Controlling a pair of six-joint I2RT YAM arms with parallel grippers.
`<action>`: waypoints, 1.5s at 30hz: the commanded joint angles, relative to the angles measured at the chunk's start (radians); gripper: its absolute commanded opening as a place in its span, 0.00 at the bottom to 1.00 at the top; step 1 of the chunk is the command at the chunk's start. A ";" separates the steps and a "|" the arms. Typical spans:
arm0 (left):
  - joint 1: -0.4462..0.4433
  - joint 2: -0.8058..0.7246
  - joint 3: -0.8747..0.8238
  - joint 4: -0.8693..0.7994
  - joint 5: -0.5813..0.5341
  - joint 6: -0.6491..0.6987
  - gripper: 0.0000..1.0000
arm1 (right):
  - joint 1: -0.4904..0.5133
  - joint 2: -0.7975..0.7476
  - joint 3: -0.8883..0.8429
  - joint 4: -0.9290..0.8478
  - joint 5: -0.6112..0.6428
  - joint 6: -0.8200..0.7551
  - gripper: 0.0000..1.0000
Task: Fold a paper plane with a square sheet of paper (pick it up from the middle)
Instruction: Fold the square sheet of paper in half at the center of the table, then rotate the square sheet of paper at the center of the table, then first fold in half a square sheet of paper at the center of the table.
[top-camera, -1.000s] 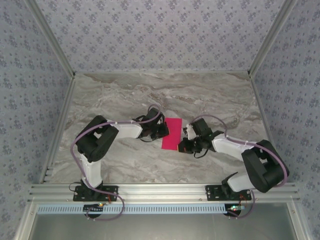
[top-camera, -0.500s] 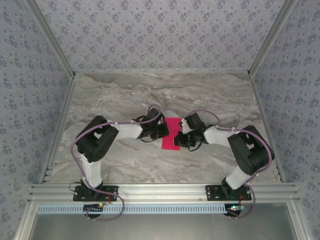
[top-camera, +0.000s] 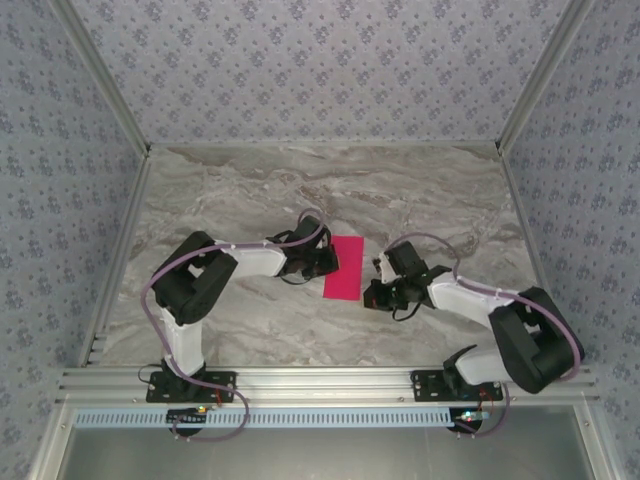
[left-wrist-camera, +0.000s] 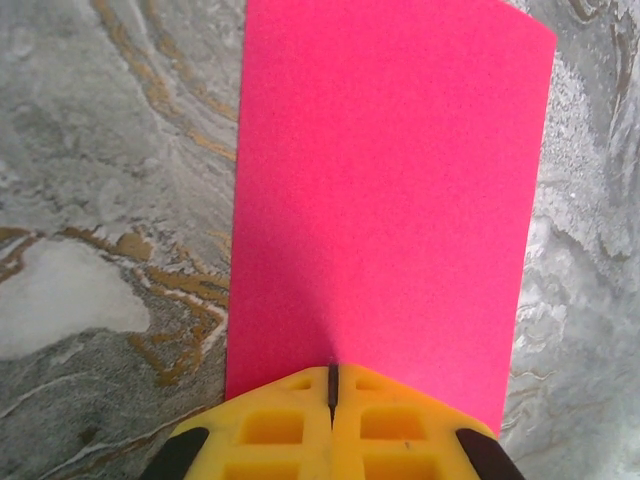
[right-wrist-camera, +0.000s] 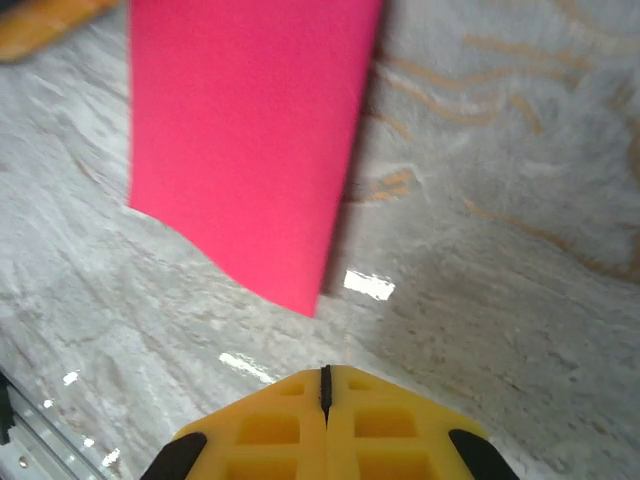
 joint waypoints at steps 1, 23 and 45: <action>0.010 0.094 -0.040 -0.299 -0.188 0.167 0.00 | -0.030 -0.029 0.114 -0.054 0.076 0.013 0.00; 0.089 -0.143 -0.026 -0.131 0.086 0.325 0.02 | -0.136 0.590 0.548 -0.013 0.089 0.035 0.00; -0.194 -0.223 -0.179 0.145 -0.059 -0.094 0.00 | -0.152 0.265 0.119 0.321 -0.192 0.120 0.00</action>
